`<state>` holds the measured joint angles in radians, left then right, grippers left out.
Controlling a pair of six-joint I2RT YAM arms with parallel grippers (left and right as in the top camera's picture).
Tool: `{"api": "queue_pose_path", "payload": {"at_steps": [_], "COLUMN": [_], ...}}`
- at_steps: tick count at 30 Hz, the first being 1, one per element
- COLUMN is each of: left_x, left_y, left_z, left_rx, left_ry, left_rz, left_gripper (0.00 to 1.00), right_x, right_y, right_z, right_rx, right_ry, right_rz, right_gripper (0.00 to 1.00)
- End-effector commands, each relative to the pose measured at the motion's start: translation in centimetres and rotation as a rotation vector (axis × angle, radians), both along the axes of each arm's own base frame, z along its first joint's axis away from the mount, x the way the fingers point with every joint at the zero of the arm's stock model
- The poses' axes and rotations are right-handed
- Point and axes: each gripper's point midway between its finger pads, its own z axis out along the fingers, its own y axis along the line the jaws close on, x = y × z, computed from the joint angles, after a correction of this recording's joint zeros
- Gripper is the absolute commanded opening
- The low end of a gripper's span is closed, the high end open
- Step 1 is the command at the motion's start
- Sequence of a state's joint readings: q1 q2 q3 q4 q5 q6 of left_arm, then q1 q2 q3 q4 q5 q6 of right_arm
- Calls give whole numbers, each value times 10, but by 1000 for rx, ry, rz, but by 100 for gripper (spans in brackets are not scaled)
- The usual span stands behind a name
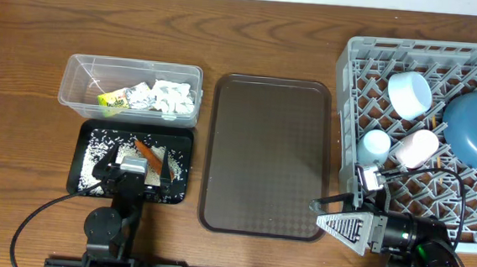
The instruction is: Sort waste into correct bins and load items into the dishwasher rack
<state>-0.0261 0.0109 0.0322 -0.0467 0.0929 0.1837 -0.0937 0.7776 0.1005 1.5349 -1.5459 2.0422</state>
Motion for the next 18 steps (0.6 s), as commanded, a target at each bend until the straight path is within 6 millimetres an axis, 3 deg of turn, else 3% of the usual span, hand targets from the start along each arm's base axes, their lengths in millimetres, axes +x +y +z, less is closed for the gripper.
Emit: {"api": "queue_pose_path", "payload": {"at_steps": [1, 15, 18], "left_x": [0, 0, 0], "left_y": [3, 3, 3], "left_z": [-16, -16, -16], "left_rx": [-3, -3, -3], "left_ry": [38, 38, 38], "left_rz": [14, 14, 14], "left_gripper": [100, 100, 100], "right_x": [-6, -15, -20], "right_y": [2, 2, 3], "right_z": [-1, -23, -20], "right_rx": [-11, -6, -10], "right_ry": [-30, 26, -14], "right_rz": [17, 17, 18], "right_gripper": [99, 99, 99]}}
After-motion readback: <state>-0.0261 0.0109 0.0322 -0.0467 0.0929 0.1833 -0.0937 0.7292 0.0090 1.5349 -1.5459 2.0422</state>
